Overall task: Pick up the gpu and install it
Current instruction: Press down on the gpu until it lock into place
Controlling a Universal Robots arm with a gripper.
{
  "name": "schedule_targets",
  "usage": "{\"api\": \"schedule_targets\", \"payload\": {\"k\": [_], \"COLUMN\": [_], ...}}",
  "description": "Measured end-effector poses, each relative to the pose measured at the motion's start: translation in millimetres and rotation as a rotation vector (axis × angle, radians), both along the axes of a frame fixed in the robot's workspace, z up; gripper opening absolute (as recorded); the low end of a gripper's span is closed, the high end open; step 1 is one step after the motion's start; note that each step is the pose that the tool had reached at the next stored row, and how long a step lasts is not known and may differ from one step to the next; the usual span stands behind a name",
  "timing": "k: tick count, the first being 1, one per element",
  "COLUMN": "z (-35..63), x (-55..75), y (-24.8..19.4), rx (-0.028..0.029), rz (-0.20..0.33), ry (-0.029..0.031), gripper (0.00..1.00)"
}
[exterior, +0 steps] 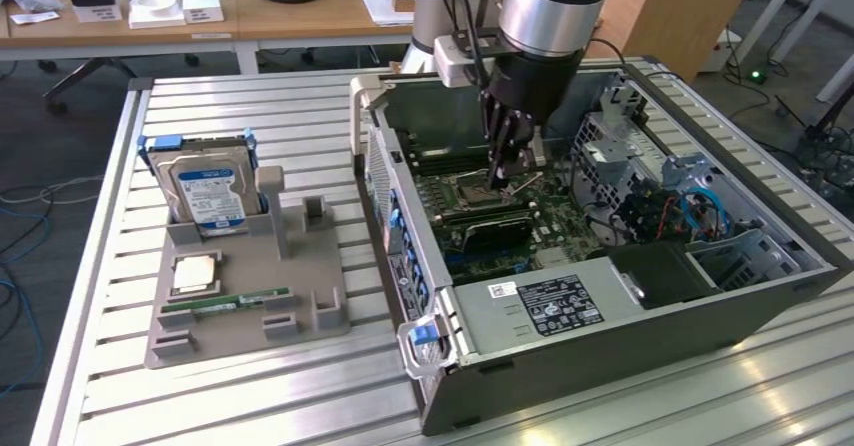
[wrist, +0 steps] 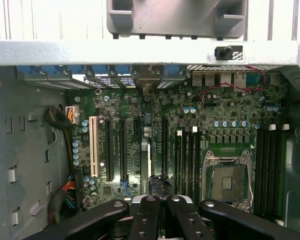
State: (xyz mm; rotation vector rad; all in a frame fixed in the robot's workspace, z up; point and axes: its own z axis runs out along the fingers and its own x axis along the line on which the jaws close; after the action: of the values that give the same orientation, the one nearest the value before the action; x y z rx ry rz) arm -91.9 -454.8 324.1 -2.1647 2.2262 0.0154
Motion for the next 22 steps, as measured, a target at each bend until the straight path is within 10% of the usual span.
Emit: {"api": "schedule_targets", "payload": {"k": [22], "z": [-13.4], "x": [-0.3], "y": [0.0], "rx": [0.0000], "rz": [0.000], "ry": [0.0001], "gripper": [0.11]}}
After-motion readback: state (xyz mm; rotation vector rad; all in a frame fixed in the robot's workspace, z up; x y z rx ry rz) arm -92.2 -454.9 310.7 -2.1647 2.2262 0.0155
